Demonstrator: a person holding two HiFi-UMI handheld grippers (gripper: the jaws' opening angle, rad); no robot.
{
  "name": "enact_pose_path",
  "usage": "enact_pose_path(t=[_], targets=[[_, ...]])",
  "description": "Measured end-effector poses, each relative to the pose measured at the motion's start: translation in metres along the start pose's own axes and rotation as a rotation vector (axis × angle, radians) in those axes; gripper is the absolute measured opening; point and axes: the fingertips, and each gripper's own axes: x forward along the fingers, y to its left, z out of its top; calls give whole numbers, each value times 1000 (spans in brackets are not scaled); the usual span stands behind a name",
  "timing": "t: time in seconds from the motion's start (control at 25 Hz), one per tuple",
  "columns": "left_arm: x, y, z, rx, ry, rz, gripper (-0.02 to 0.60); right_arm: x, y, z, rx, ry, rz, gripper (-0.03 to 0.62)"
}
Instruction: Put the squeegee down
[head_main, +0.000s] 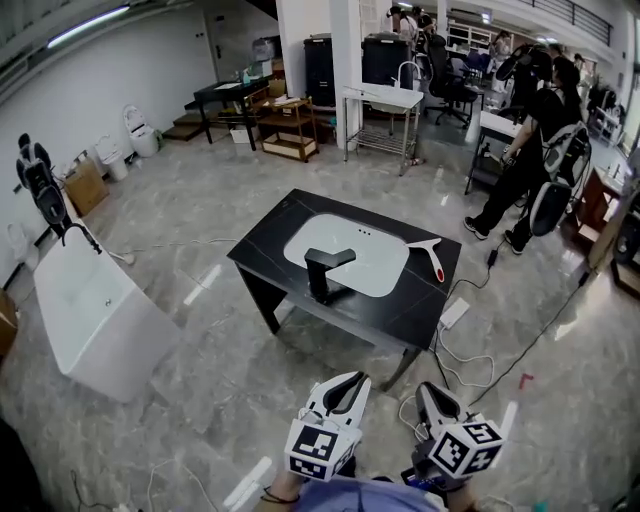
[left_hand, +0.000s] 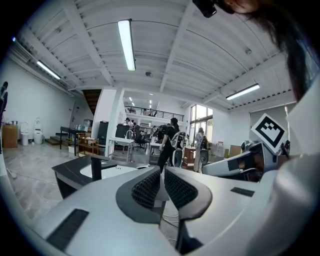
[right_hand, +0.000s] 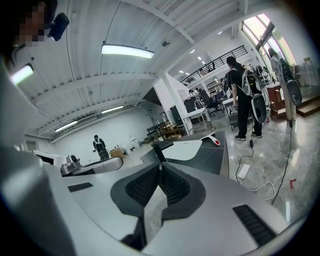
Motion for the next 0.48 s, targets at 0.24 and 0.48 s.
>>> enact_pose_path(t=[0.24,0.48], targets=[[-8,-76,-17,1,25,4,40,-63,-37,-26,3,53,2,29],[-26,-126,-37,-8,55,41,40,-106,-52,-48,-16,95,45,28]])
